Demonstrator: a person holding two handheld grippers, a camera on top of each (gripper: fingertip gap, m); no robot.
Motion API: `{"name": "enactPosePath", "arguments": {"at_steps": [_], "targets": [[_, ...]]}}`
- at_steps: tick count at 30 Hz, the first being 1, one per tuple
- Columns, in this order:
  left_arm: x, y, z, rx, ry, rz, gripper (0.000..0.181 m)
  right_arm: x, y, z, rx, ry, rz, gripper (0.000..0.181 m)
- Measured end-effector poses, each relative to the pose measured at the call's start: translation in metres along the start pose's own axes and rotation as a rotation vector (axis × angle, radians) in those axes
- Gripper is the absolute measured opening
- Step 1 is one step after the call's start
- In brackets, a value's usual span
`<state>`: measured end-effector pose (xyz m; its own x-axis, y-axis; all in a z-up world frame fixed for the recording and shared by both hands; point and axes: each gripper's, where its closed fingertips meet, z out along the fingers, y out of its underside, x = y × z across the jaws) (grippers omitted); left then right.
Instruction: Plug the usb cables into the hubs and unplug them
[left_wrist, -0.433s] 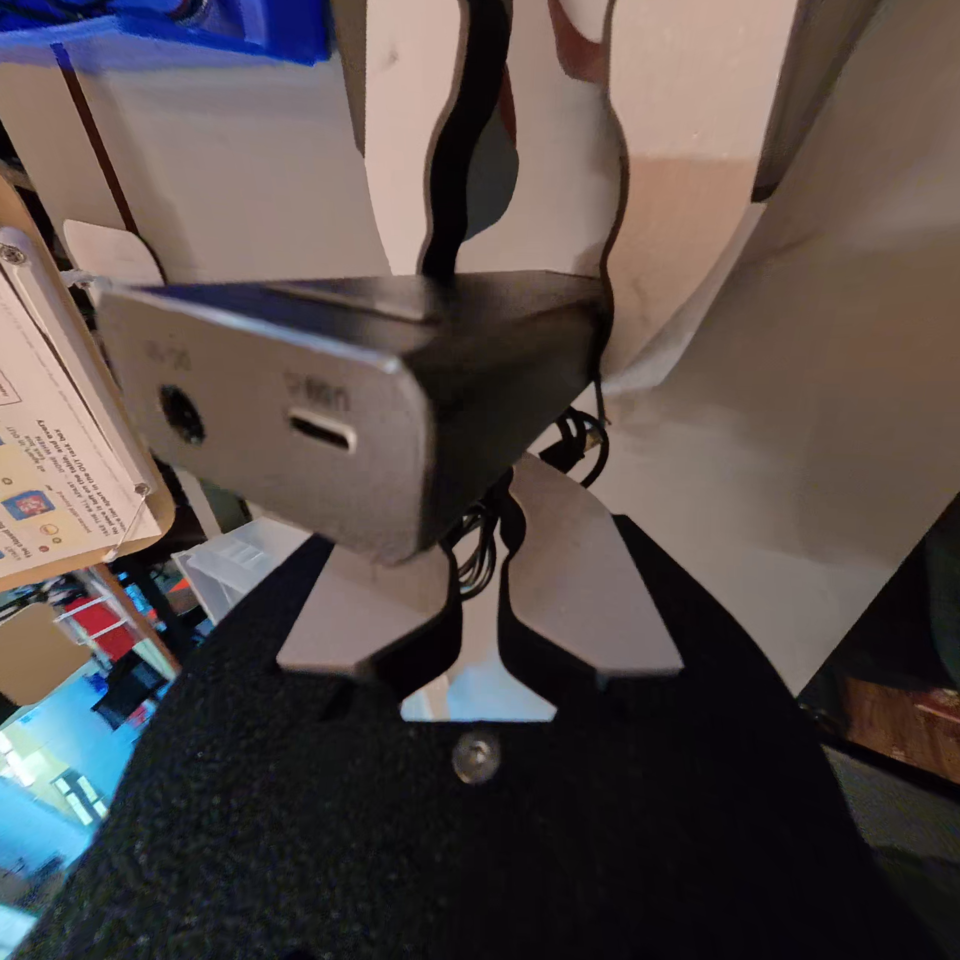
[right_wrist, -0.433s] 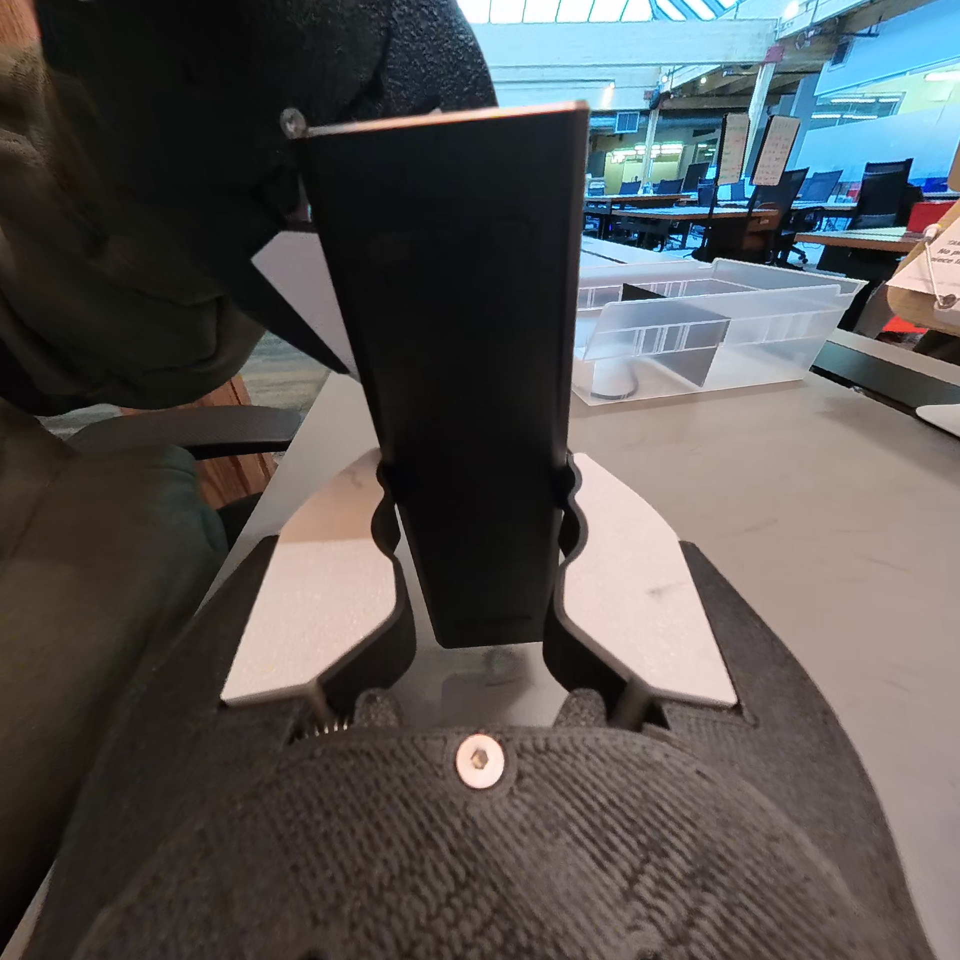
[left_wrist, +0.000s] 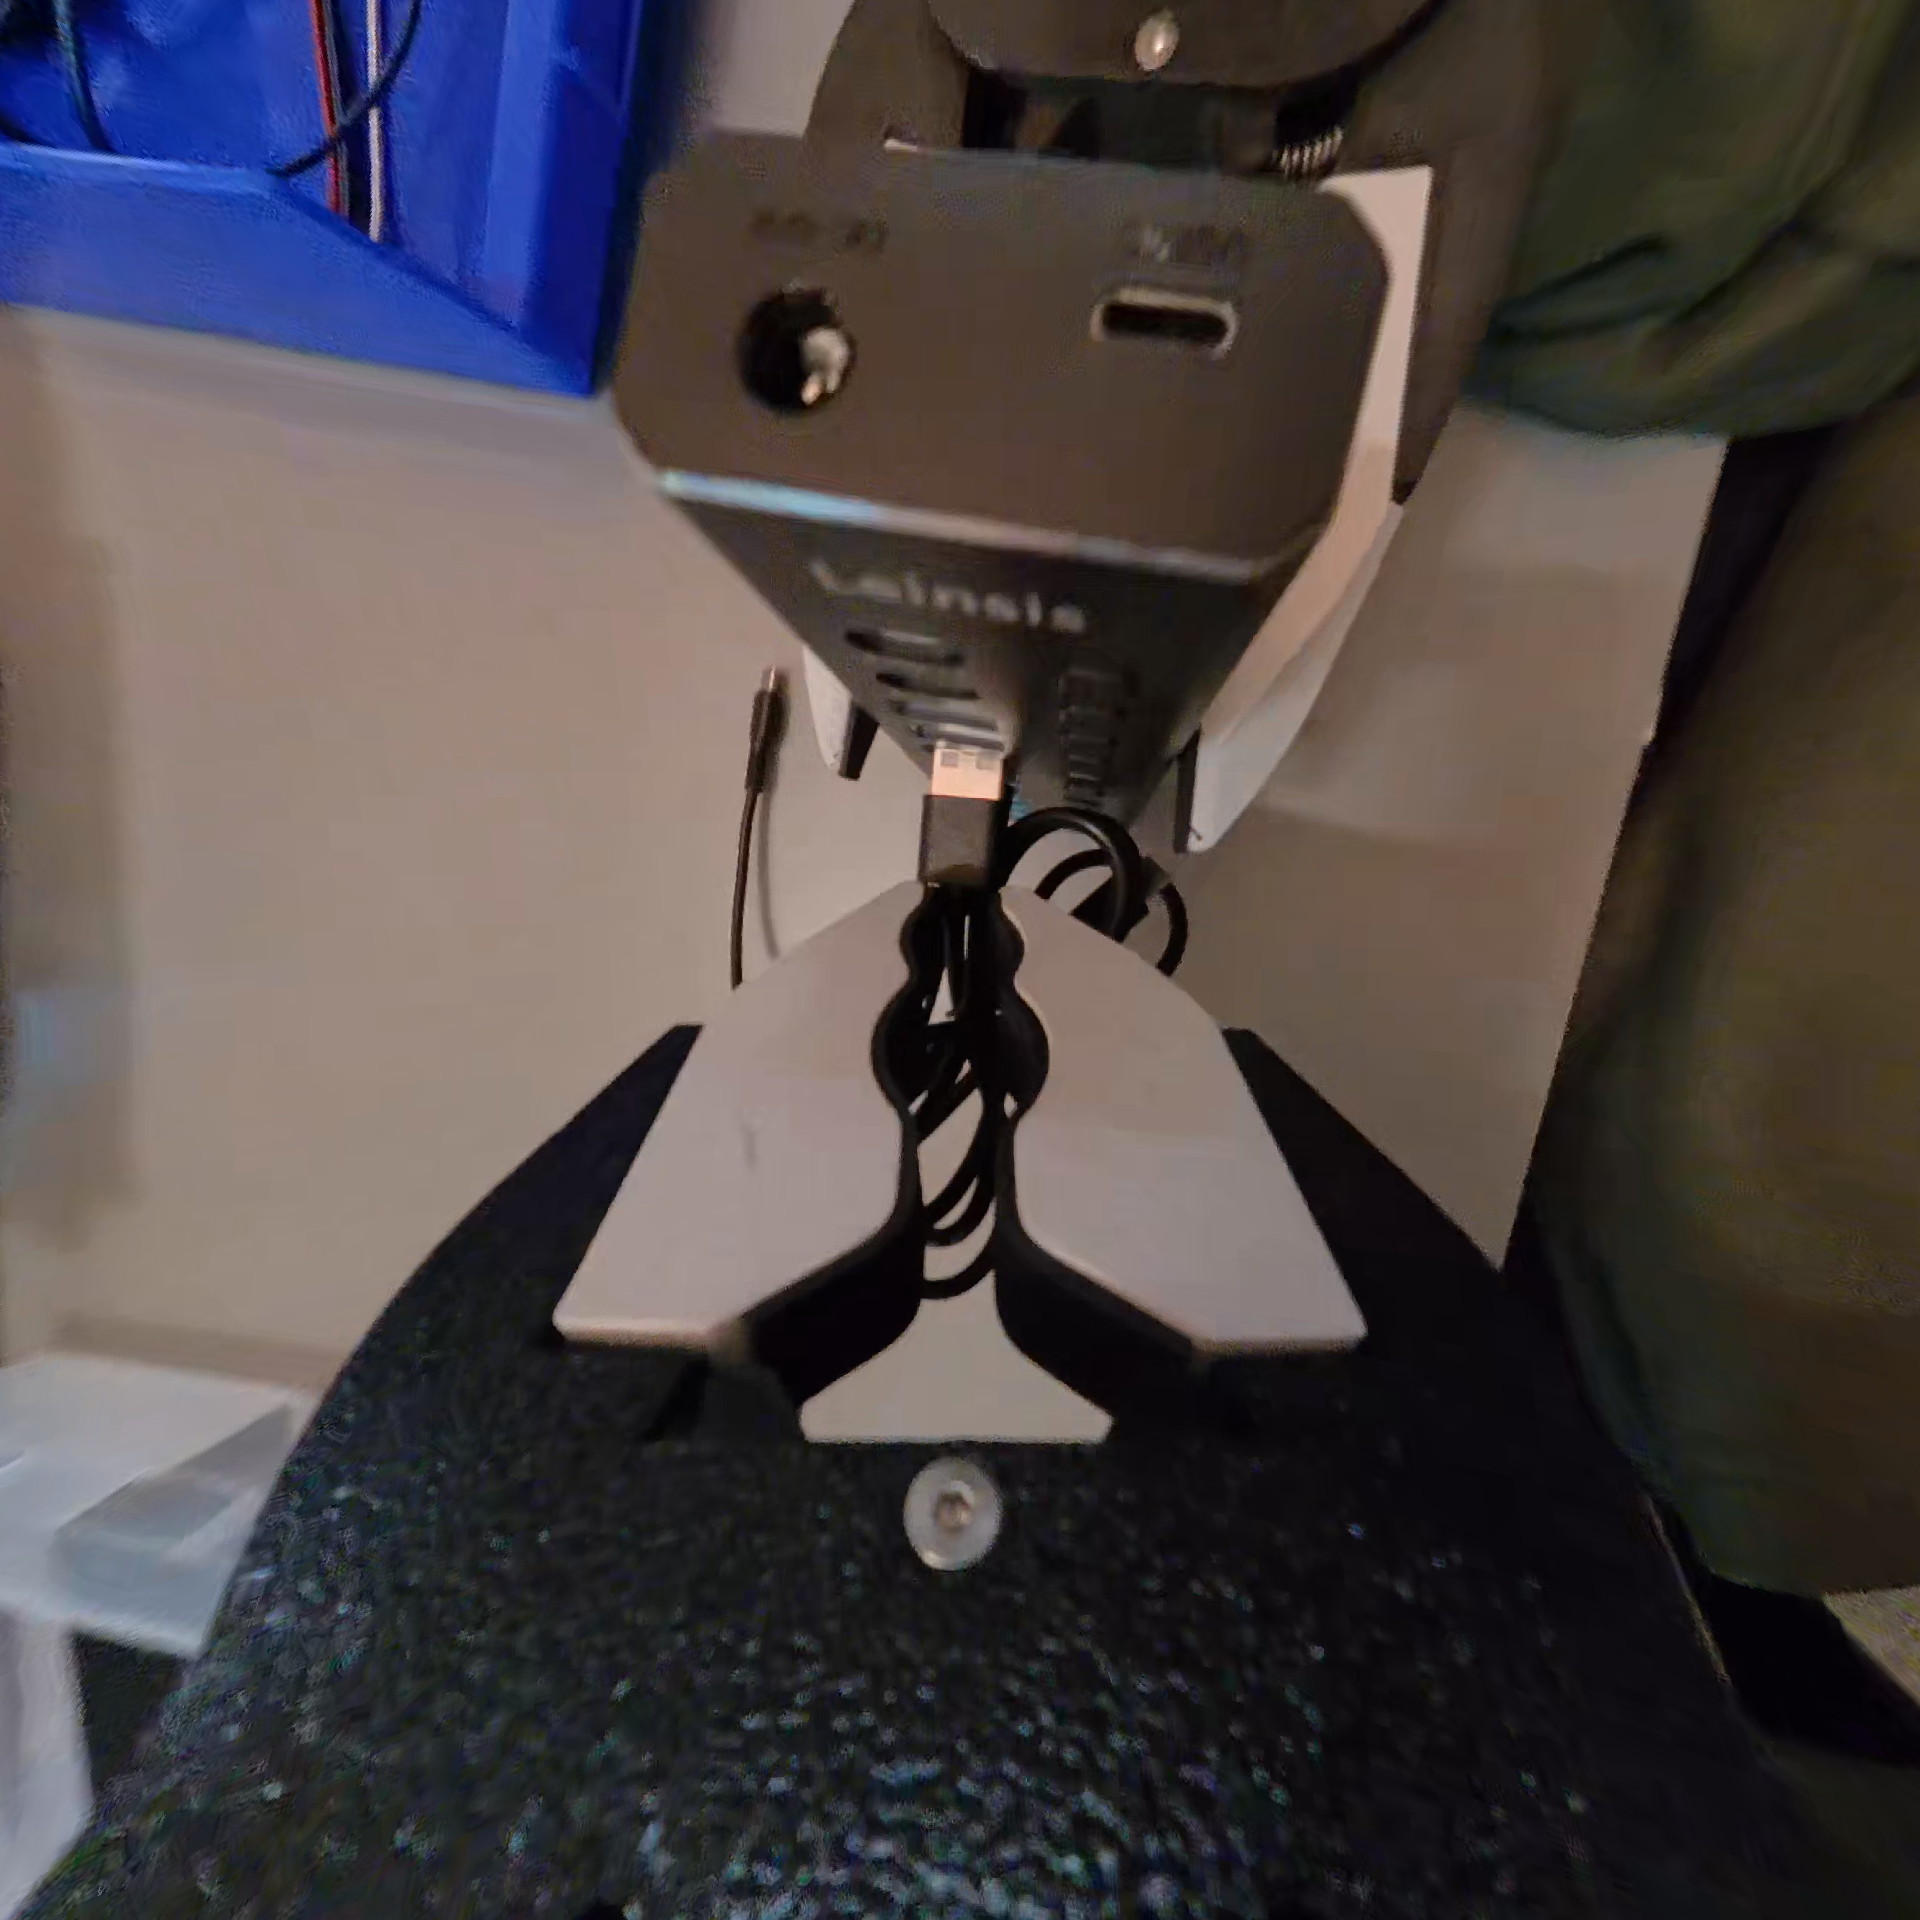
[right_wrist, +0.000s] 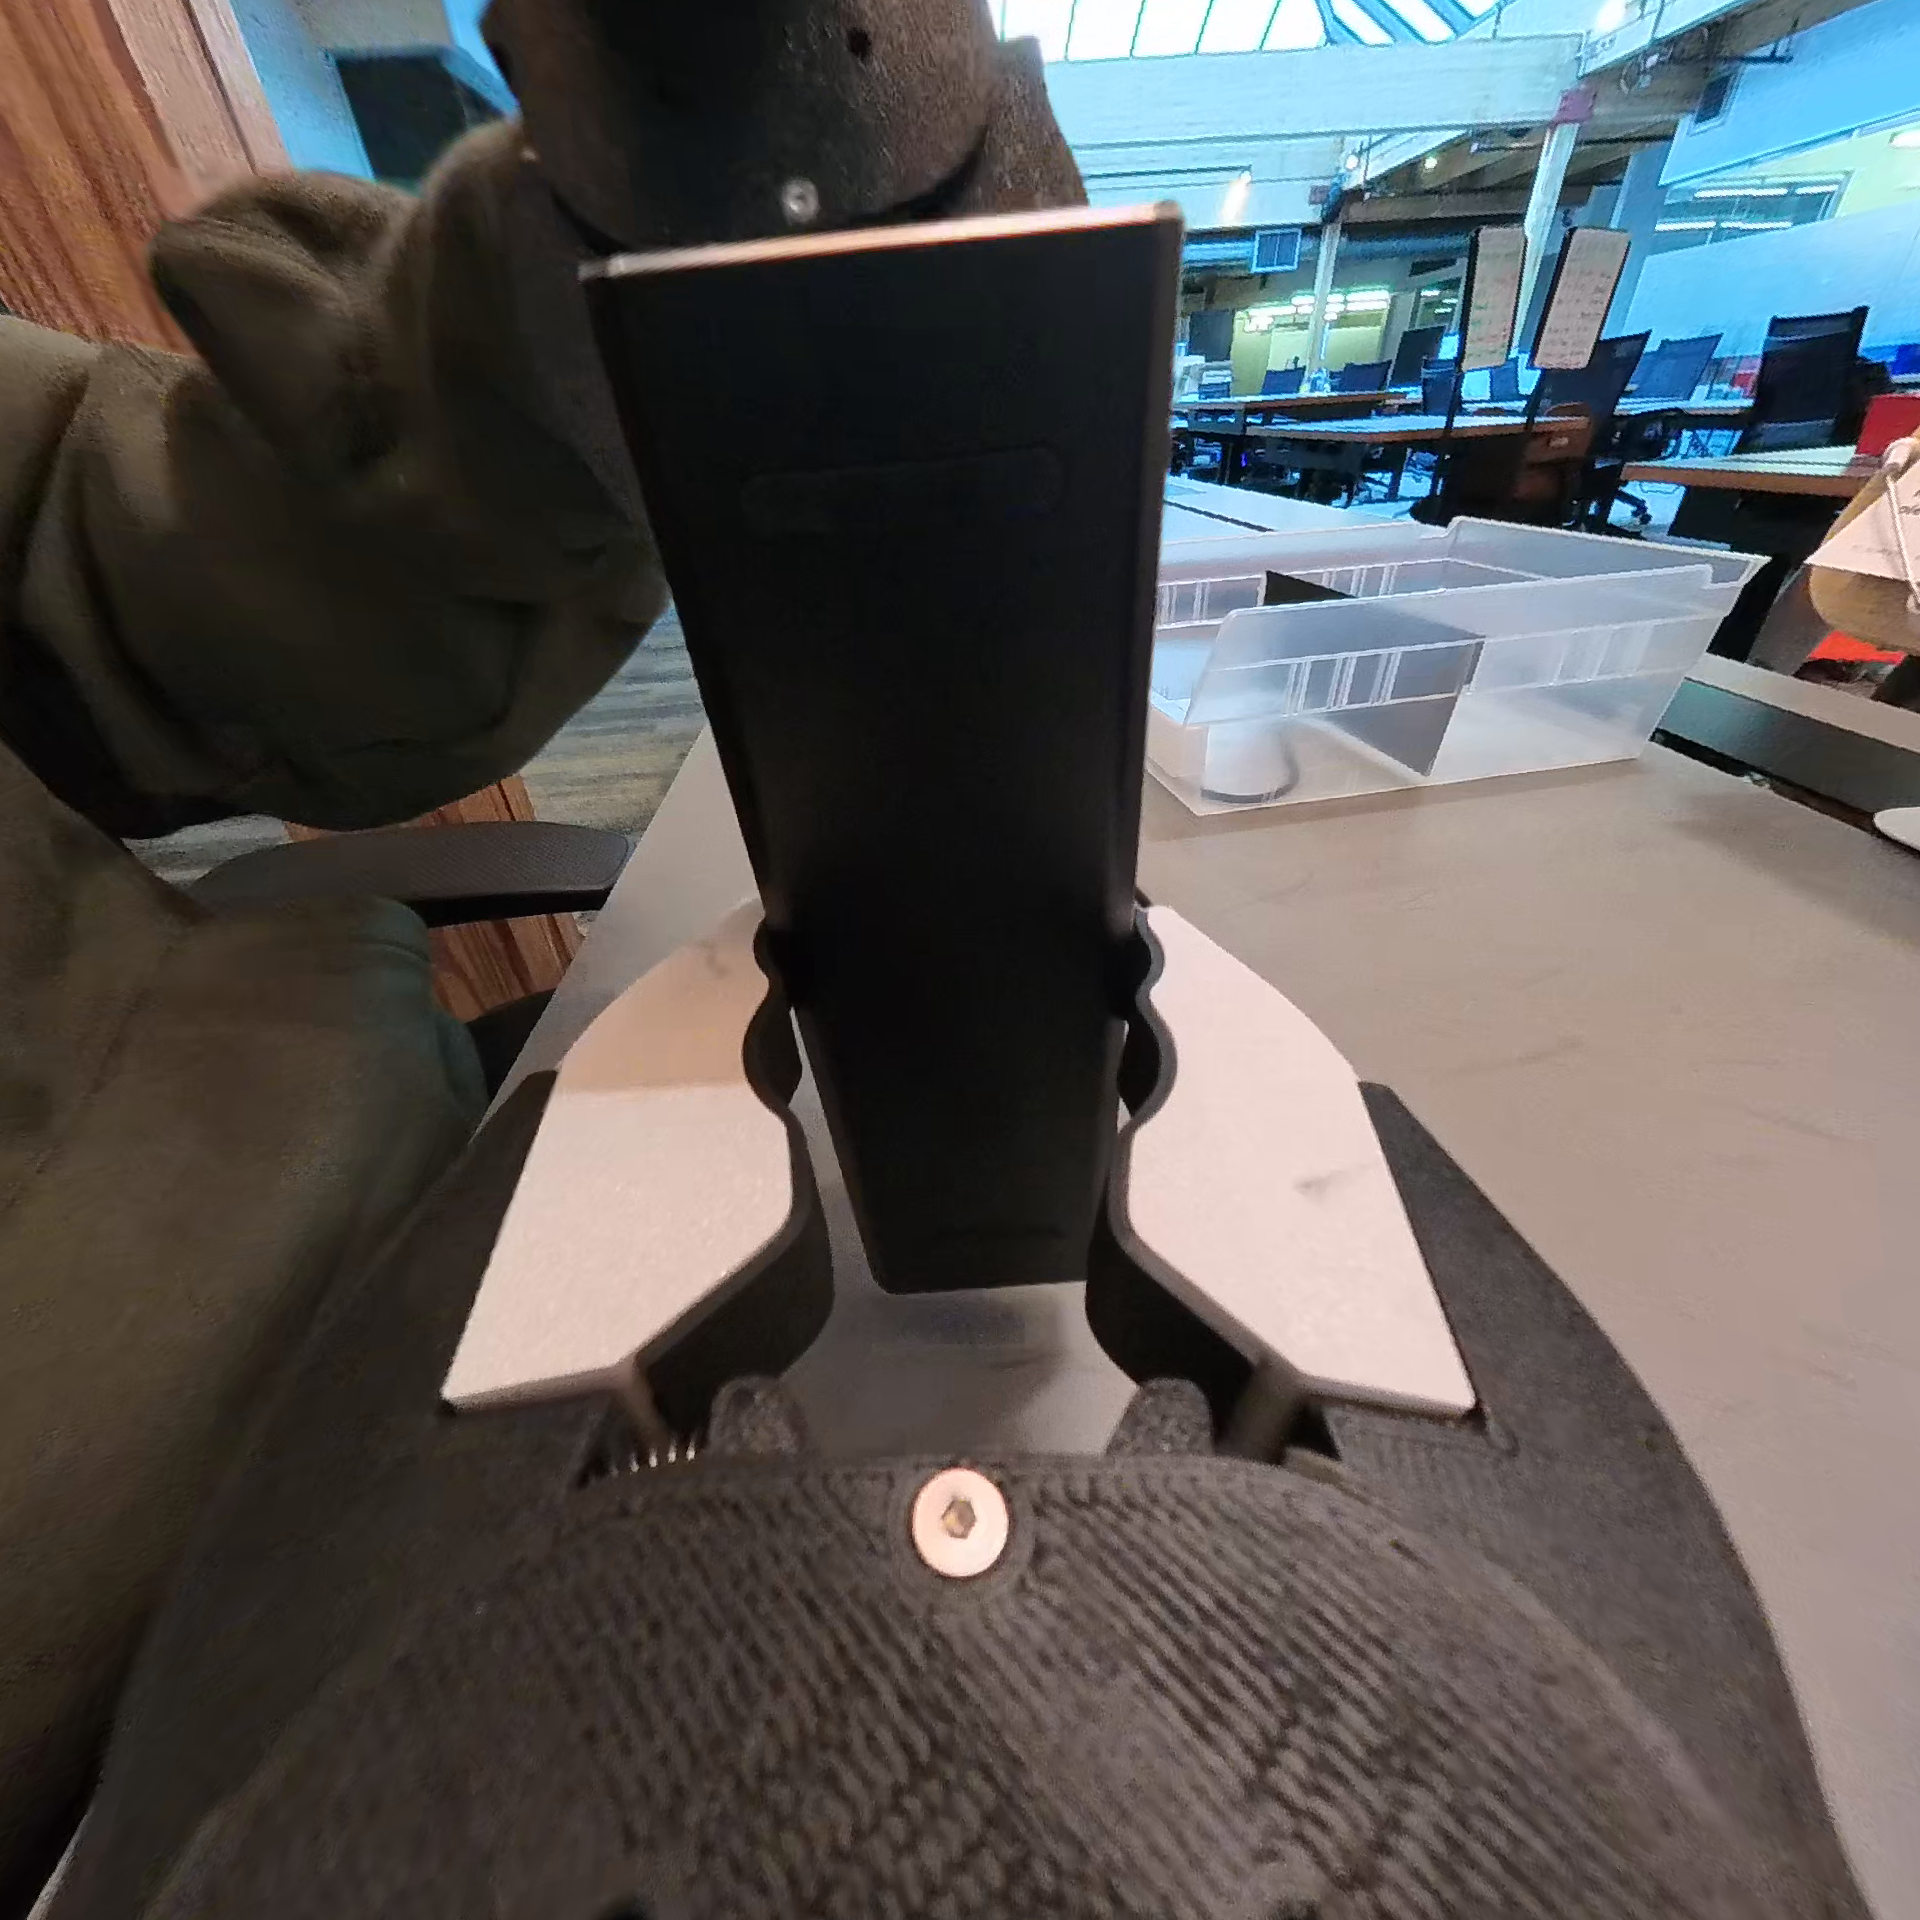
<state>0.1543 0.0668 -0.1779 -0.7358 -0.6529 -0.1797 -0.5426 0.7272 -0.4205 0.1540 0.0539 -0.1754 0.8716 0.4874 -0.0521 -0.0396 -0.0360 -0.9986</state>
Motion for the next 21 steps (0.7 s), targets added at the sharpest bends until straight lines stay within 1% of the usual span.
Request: {"name": "enactPosePath", "arguments": {"at_steps": [1, 5, 7, 10, 14, 18, 20, 21], "targets": [[0.000, -0.001, 0.000, 0.050, 0.021, -0.011, 0.007, 0.000, -0.001, -0.001, 0.010, -0.005, 0.002, 0.061], [0.002, -0.013, -0.006, 0.295, 0.082, -0.076, 0.009, -0.001, -0.007, -0.007, 0.065, -0.024, 0.015, 0.061], [0.002, -0.013, -0.006, 0.339, 0.085, -0.091, 0.010, -0.002, -0.006, -0.006, 0.053, -0.025, 0.011, 0.061], [0.004, -0.008, -0.005, 0.324, 0.062, -0.053, 0.012, -0.003, -0.004, -0.003, 0.033, -0.027, 0.003, 0.061], [-0.001, -0.009, -0.005, 0.282, 0.009, -0.036, 0.019, -0.003, -0.005, -0.004, 0.044, -0.033, 0.006, 0.061], [0.002, -0.008, -0.004, 0.241, 0.030, -0.008, 0.020, -0.003, -0.005, -0.004, 0.040, -0.033, 0.003, 0.061], [0.009, -0.009, -0.006, 0.246, 0.098, -0.017, 0.020, -0.004, -0.005, -0.004, 0.041, -0.037, 0.000, 0.061], [0.007, -0.010, -0.006, 0.249, 0.093, -0.026, 0.018, -0.004, -0.005, -0.004, 0.042, -0.037, 0.000, 0.061]]}}
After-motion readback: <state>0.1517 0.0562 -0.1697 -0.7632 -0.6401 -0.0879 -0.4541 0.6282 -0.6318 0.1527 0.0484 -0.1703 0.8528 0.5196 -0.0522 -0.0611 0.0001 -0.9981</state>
